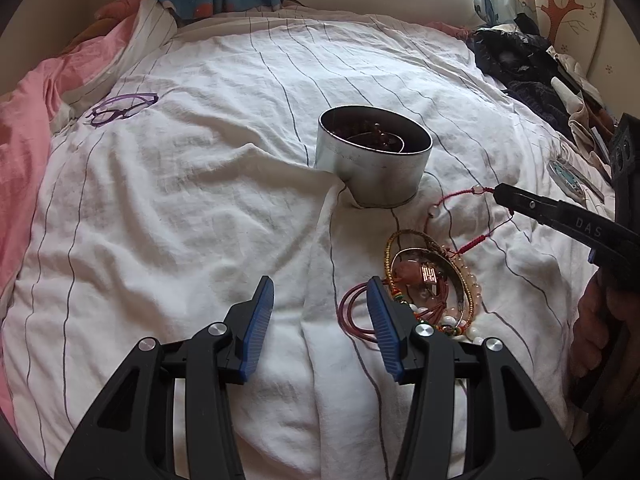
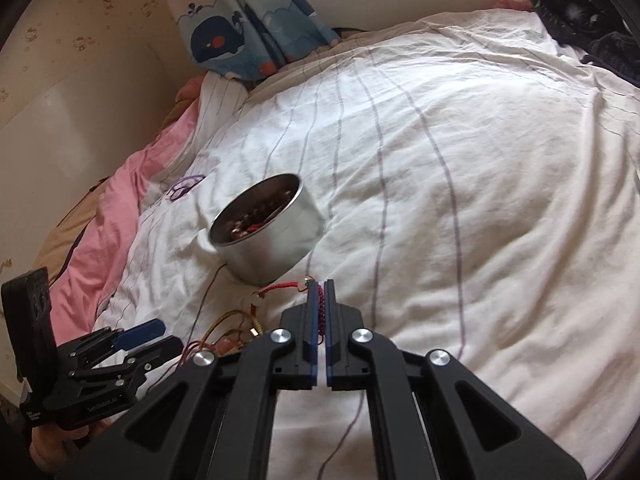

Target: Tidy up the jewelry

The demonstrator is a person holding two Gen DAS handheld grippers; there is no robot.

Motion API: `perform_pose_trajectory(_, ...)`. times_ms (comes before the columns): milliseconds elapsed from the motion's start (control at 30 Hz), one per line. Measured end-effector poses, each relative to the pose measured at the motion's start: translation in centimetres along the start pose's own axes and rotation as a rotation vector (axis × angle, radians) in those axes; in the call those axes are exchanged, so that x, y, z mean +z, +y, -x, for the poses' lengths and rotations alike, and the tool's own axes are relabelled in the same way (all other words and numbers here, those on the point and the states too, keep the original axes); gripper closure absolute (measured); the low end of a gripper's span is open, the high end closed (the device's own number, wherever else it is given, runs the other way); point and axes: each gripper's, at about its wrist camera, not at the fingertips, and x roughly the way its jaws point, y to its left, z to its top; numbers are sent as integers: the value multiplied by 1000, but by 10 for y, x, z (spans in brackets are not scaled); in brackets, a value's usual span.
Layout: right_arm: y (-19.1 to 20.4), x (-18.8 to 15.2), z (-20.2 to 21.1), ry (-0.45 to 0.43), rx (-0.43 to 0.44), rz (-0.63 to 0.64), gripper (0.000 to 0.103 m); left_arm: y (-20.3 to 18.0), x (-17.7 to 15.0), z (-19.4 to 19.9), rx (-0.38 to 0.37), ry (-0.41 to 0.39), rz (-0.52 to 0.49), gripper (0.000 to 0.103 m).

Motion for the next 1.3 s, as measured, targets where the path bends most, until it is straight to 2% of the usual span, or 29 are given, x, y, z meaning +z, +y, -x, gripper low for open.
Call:
perform_pose_trajectory(100,-13,-1,-7,36,-84,-40,100,-5,0,0,-14,-4,-20,57)
perform_pose_trajectory(233,-24,-5,-14,78,-134,-54,100,-9,-2,-4,-13,10,-34,56)
perform_pose_trajectory(467,-26,-5,-15,85,-142,-65,99,-12,-2,-2,-42,-11,-30,49)
perform_pose_trajectory(600,-22,-6,-18,91,-152,-43,72,-19,-2,-7,-38,1,-57,46)
perform_pose_trajectory(767,-16,-8,-22,108,-171,2,71,-22,-6,-14,-48,28,-61,46)
perform_pose_trajectory(800,-14,-8,-22,112,-158,15,75,-23,-7,-14,-52,29,-72,55)
perform_pose_trajectory(833,-12,-8,-23,120,-135,25,89,-24,-7,-14,-71,32,-82,66)
perform_pose_trajectory(867,-9,-9,-23,125,-120,36,93,-26,-8,-15,-78,41,-90,85)
perform_pose_trajectory(900,-7,-9,-23,122,-109,46,98,-27,-8,-13,-84,38,-101,96)
perform_pose_trajectory(967,-1,-9,-19,108,-69,59,99,-28,-7,-8,-97,15,-109,97)
perform_pose_trajectory(1133,7,-5,-4,32,-19,68,99,-27,1,22,-147,-142,-109,97)
perform_pose_trajectory(1200,4,-3,-1,18,5,48,99,-25,4,28,-152,-177,-99,97)
perform_pose_trajectory(1233,4,-2,0,13,6,47,99,-24,5,27,-143,-172,-94,97)
perform_pose_trajectory(1300,4,-2,1,8,12,45,99,-20,6,11,-88,-78,-96,97)
